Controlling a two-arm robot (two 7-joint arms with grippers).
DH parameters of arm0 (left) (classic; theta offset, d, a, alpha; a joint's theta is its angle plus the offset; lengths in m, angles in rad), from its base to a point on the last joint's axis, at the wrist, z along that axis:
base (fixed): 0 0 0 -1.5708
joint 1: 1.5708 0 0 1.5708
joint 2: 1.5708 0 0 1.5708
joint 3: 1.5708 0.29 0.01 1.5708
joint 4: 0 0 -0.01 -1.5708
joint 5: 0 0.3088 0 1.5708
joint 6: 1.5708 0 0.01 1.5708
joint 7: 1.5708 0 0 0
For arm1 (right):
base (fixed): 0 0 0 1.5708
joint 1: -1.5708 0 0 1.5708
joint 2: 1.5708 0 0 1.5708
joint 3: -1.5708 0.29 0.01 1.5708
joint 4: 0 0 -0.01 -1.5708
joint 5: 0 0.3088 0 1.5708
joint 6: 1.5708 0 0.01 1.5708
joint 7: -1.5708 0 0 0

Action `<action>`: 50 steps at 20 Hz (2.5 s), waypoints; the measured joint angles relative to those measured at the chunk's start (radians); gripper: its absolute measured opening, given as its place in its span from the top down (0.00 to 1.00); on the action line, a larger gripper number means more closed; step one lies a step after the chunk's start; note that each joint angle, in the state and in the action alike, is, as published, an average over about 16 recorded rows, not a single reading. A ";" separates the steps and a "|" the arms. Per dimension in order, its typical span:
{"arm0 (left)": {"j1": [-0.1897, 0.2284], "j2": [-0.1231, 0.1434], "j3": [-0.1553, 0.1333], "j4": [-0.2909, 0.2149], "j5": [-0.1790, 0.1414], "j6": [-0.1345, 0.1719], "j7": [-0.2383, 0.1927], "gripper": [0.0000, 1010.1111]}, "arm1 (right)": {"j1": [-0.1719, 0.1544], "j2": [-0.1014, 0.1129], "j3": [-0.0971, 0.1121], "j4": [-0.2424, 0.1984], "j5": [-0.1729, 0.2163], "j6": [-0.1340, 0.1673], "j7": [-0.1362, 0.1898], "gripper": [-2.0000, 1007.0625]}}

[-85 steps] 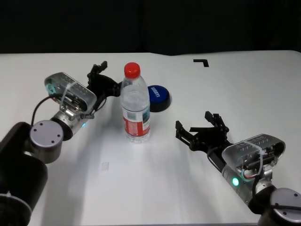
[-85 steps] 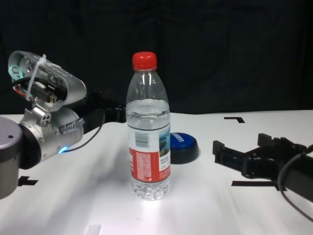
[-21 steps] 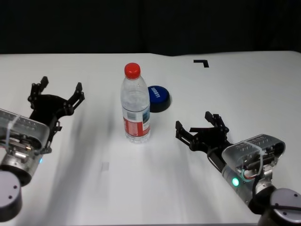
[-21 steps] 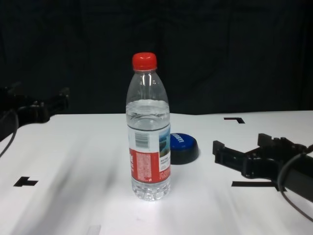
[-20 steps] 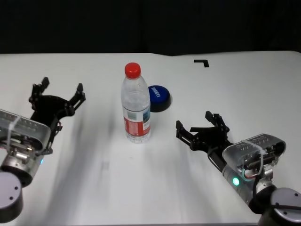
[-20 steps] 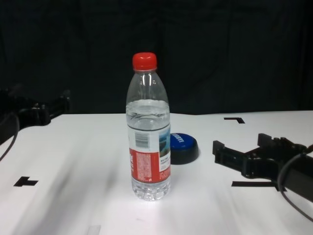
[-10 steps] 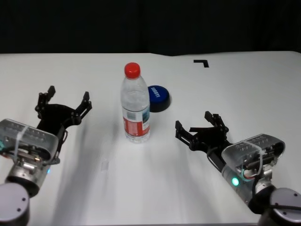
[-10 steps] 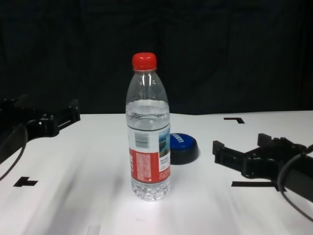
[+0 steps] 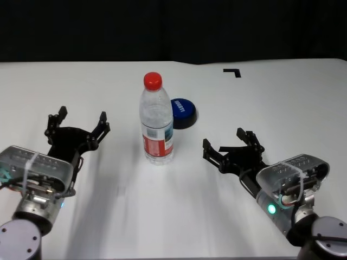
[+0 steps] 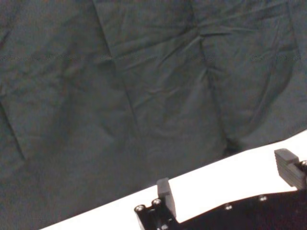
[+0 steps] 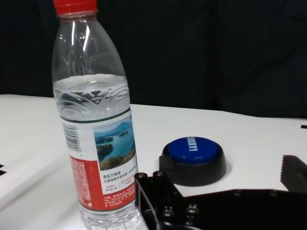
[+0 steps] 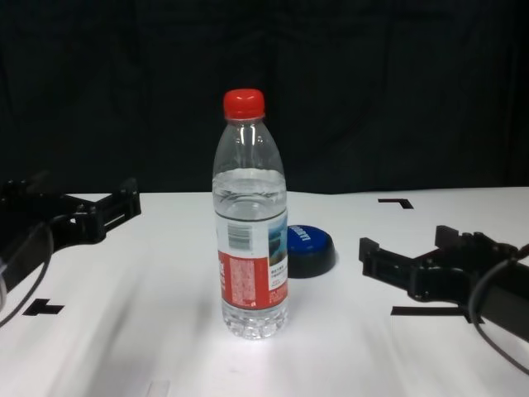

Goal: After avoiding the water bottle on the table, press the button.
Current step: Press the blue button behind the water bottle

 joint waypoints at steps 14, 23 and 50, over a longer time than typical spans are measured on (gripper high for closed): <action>0.006 -0.038 -0.004 -0.004 0.030 0.008 0.034 0.01 | 0.000 0.000 0.000 0.000 0.000 0.000 0.000 0.00; 0.007 -0.045 -0.005 -0.005 0.036 0.011 0.040 0.01 | 0.000 0.000 0.000 0.000 0.000 0.000 0.000 0.00; 0.007 -0.043 -0.004 -0.004 0.034 0.008 0.038 0.01 | -0.003 0.021 0.000 -0.024 -0.006 0.018 0.006 0.00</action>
